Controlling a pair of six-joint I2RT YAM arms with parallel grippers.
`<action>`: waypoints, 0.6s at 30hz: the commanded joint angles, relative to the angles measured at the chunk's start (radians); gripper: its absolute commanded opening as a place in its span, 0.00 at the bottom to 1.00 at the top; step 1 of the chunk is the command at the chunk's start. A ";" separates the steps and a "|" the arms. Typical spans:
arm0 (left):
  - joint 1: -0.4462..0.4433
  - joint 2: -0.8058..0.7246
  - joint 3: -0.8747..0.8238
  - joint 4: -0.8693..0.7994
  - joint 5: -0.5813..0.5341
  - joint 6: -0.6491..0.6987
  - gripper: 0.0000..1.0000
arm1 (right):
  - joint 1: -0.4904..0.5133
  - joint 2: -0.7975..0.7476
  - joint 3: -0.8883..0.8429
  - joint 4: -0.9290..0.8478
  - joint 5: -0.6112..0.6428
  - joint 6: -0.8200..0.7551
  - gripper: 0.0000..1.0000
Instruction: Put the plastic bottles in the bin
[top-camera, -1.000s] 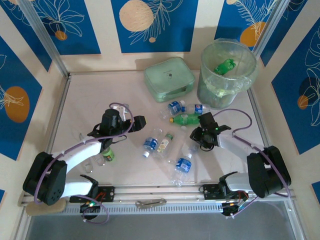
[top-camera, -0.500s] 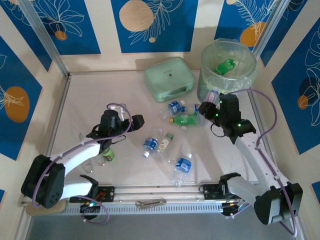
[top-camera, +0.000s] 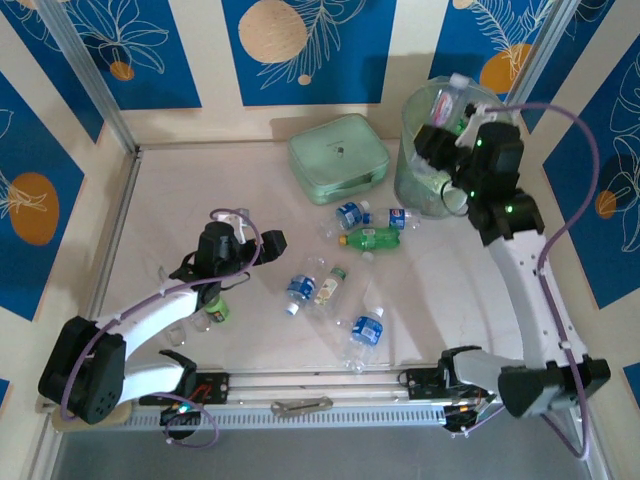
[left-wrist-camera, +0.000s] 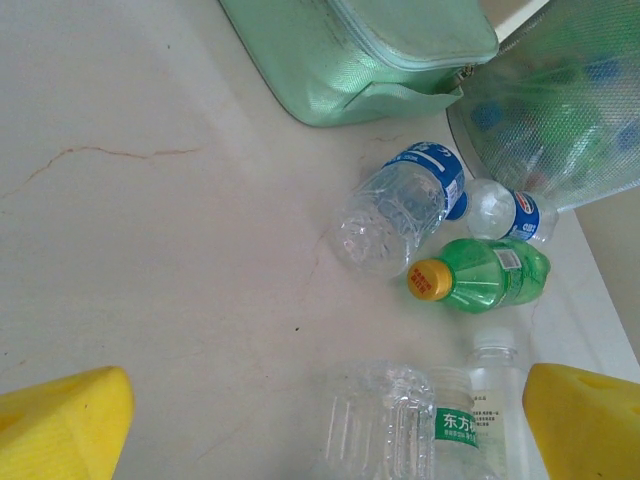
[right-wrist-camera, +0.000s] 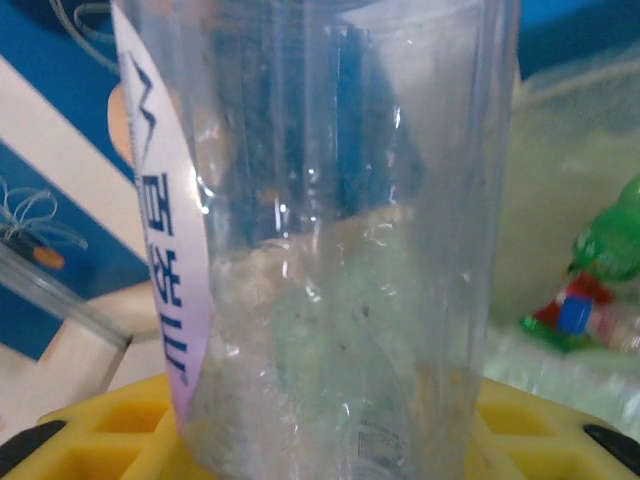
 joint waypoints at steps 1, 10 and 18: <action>-0.006 -0.013 -0.001 -0.007 -0.014 -0.005 0.99 | -0.048 0.100 0.130 -0.005 -0.027 -0.055 0.49; -0.006 -0.032 0.006 -0.045 -0.028 0.013 0.99 | -0.119 0.367 0.408 -0.030 0.024 -0.087 0.48; -0.006 -0.046 0.017 -0.063 -0.039 0.028 0.99 | -0.149 0.564 0.572 -0.136 0.028 -0.068 0.48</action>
